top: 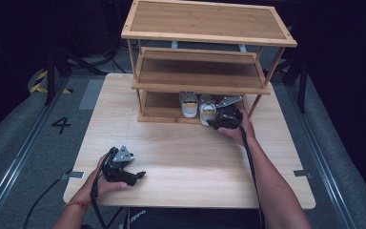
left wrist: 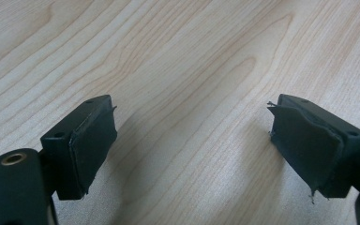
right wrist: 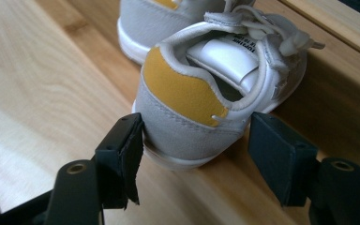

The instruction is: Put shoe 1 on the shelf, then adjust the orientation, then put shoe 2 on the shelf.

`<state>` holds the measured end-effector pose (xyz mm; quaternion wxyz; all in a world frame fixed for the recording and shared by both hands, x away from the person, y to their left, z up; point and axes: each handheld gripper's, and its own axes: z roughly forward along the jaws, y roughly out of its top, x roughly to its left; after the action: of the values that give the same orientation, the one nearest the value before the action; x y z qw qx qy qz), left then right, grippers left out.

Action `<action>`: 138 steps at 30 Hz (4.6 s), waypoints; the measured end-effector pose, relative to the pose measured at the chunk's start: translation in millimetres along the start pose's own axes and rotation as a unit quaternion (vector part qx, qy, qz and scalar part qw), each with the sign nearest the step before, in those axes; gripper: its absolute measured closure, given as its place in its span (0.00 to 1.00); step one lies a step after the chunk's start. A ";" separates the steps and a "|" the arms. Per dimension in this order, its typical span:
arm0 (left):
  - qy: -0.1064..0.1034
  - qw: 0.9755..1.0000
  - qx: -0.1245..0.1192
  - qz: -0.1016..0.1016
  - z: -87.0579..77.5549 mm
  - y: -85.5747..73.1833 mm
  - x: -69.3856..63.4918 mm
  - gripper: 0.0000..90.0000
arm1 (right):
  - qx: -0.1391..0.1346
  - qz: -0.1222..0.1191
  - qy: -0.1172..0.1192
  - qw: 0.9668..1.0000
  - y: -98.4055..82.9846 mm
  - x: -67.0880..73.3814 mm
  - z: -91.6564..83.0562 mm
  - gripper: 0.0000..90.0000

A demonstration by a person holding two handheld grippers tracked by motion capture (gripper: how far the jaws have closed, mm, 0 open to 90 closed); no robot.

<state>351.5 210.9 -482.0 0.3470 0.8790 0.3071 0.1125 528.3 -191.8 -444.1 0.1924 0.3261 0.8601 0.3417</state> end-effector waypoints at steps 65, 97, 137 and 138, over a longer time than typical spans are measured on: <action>-0.007 1.000 -0.001 0.007 0.8 0.9 1.7 0.16 | 0.041 -0.083 -0.002 0.996 -82.7 28.5 -107.4 0.35; -0.002 1.000 -0.002 0.003 0.8 0.5 0.6 0.16 | 0.014 0.038 -0.012 0.999 -203.1 6.3 -160.5 0.26; 0.004 1.000 -0.001 0.003 1.5 1.8 1.1 0.16 | -0.012 0.126 -0.049 0.991 -239.3 -3.0 -182.9 0.20; 0.004 1.000 -0.001 0.003 1.6 1.8 1.0 0.16 | -0.012 0.126 -0.049 0.991 -239.2 -3.0 -182.9 0.20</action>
<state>353.8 209.6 -482.0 0.3462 0.8791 0.3060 0.1172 326.3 -410.9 -487.8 0.1932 0.4461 0.7976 0.3571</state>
